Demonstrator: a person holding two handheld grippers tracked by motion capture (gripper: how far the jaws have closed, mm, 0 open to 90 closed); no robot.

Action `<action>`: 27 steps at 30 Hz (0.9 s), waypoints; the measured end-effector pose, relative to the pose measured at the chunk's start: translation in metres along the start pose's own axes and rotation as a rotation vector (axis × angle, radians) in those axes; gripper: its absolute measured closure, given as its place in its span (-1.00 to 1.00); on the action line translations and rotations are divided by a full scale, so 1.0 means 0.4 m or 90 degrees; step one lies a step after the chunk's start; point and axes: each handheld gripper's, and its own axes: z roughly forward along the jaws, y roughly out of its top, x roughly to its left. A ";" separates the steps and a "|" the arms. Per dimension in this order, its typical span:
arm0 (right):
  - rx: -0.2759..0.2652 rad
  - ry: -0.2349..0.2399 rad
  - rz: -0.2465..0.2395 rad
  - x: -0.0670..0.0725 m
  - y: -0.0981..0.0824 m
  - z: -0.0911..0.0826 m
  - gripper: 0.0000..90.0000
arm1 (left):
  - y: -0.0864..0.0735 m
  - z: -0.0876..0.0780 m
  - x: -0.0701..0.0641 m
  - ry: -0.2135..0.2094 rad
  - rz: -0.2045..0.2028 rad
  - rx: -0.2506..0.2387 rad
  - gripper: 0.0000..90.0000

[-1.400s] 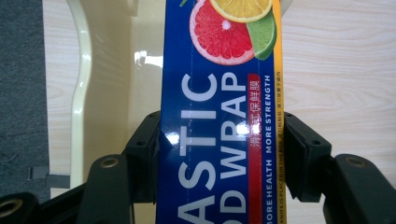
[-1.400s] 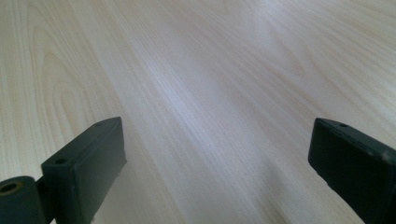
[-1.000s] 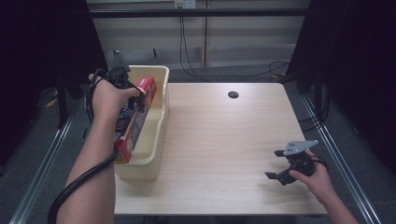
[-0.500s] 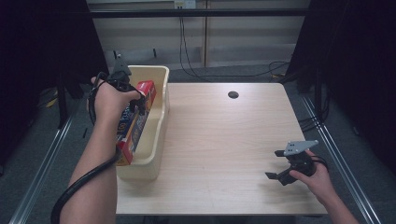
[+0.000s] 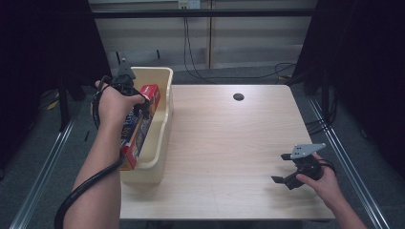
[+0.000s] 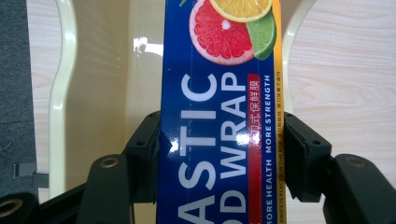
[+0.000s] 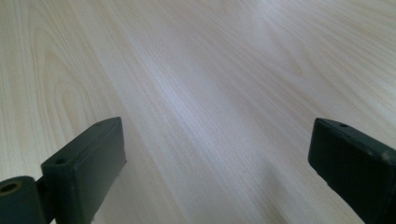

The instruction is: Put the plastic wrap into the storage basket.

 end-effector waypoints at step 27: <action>0.002 0.005 0.003 0.000 -0.001 -0.001 -0.91 | -0.006 0.054 0.014 -0.003 -0.012 0.022 -0.10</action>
